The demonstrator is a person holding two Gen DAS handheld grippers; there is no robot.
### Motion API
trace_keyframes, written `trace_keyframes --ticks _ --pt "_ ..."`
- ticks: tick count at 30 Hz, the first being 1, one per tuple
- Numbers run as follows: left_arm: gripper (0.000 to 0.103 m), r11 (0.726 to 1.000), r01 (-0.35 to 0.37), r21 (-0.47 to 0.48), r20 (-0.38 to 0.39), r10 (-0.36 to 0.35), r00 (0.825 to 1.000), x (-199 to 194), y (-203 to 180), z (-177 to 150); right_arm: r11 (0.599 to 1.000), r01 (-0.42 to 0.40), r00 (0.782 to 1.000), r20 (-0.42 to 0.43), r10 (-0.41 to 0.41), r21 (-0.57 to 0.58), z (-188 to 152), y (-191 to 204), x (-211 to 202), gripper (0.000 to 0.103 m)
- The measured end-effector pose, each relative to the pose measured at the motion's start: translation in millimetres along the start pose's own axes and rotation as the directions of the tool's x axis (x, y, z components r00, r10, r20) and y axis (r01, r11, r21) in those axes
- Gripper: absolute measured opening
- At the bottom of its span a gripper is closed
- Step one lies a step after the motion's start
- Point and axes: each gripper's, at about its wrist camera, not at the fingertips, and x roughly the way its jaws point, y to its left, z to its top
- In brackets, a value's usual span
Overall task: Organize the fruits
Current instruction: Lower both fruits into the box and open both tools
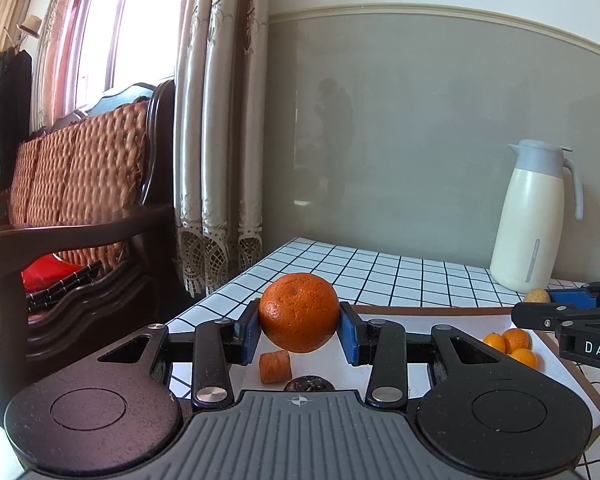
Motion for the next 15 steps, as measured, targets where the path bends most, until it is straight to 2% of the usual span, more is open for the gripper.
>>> trace_keyframes --ticks 15 --pt "0.041 1.0 -0.002 0.027 -0.089 0.005 0.996 43.8 -10.1 1.5 0.998 -0.011 0.998 -0.056 0.014 0.061 4.9 -26.0 43.0 0.016"
